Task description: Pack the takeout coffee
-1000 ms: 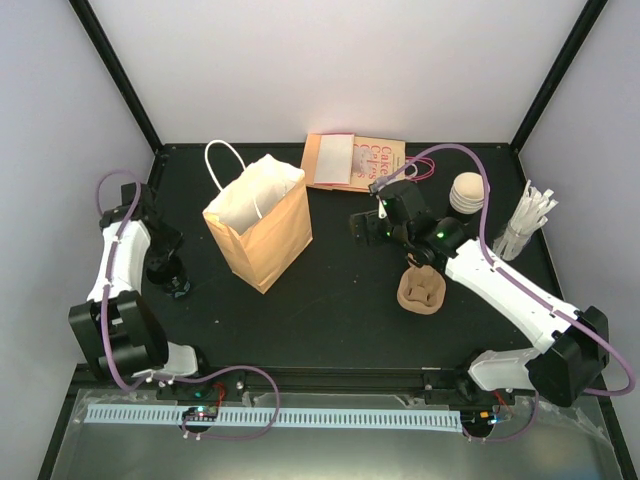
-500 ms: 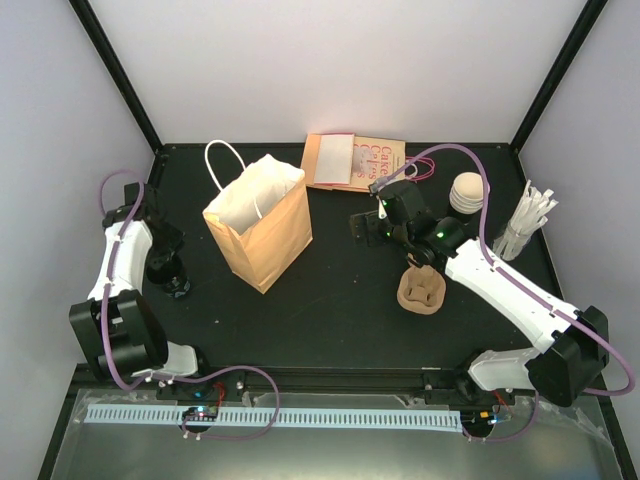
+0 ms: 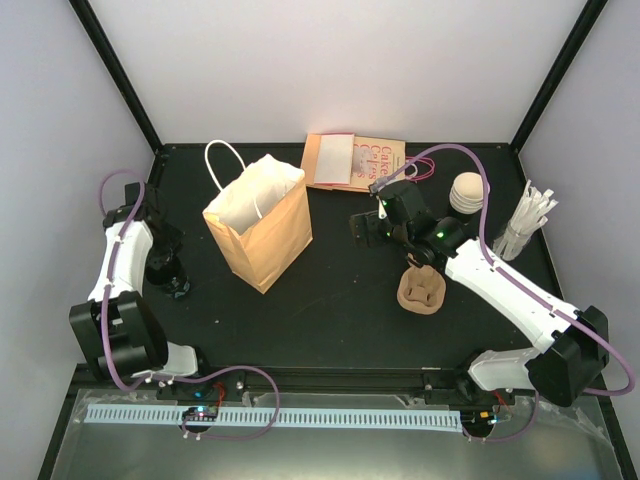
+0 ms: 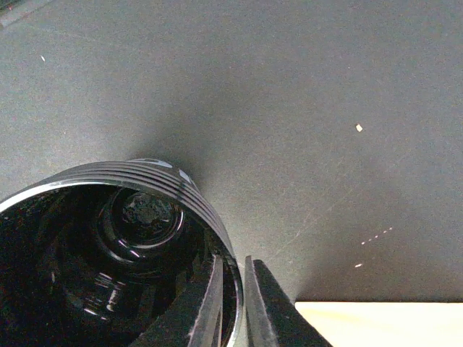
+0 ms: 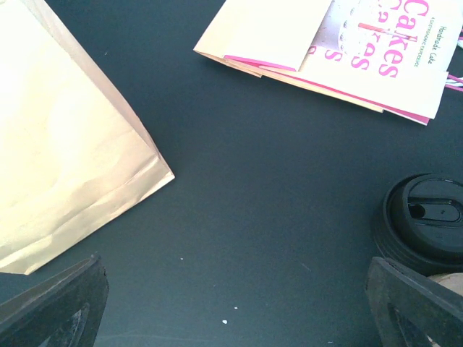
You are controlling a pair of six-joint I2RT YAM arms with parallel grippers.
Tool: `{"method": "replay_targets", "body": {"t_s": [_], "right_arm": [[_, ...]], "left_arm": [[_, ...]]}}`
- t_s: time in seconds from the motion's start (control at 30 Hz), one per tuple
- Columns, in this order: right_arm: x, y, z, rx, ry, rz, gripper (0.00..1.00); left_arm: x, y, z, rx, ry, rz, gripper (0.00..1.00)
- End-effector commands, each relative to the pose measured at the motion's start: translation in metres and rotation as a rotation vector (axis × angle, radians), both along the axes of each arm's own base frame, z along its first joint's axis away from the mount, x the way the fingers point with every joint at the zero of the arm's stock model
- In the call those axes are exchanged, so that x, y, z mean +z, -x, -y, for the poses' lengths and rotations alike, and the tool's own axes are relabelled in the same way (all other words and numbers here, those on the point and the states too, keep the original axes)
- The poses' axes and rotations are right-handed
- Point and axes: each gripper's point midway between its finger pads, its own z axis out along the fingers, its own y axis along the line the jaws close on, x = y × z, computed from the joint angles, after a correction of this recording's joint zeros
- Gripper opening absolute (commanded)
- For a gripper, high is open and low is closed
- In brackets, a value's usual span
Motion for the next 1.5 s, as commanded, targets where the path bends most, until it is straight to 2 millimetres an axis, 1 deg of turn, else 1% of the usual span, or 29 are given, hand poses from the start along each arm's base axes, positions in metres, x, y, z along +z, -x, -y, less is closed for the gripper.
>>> {"method": "replay_targets", "body": {"t_s": [0.0, 0.17, 0.33, 0.47, 0.73, 1.0, 1.13, 1.23, 1.3, 1.37, 1.47], "right_arm": [[0.0, 0.0, 0.002, 0.002, 0.005, -0.003, 1.0], [0.0, 0.0, 0.001, 0.002, 0.001, -0.006, 1.0], [-0.001, 0.003, 0.004, -0.009, -0.005, -0.012, 1.0], [-0.003, 0.007, 0.006, -0.012, -0.022, -0.006, 1.0], [-0.004, 0.006, 0.006, -0.008, -0.008, -0.001, 1.0], [-0.006, 0.005, 0.004, -0.004, -0.01, -0.007, 1.0], [-0.005, 0.004, 0.002, 0.0, -0.016, -0.008, 1.0], [-0.003, 0.003, 0.001, 0.002, -0.021, -0.01, 1.0], [-0.001, 0.003, 0.0, 0.003, -0.025, -0.01, 1.0], [0.0, 0.003, 0.0, 0.0, -0.026, -0.006, 1.0], [0.001, 0.003, 0.001, -0.003, -0.026, -0.003, 1.0]], "left_arm": [[0.018, -0.001, -0.002, 0.008, -0.027, 0.037, 0.1], [0.022, 0.001, -0.002, 0.004, -0.03, 0.03, 0.1], [0.027, 0.004, -0.005, 0.001, -0.052, 0.026, 0.05], [0.033, 0.005, -0.006, -0.002, -0.058, 0.021, 0.05], [0.055, 0.012, -0.012, 0.011, -0.116, 0.012, 0.06], [0.061, 0.017, -0.012, 0.021, -0.15, 0.01, 0.05], [0.063, 0.019, -0.012, 0.015, -0.163, -0.002, 0.05], [0.074, 0.021, -0.012, 0.004, -0.181, 0.011, 0.05], [0.086, 0.02, -0.011, -0.006, -0.191, 0.036, 0.05], [0.104, 0.021, -0.008, -0.013, -0.2, 0.091, 0.06], [0.126, 0.02, -0.003, -0.035, -0.199, 0.162, 0.06]]}}
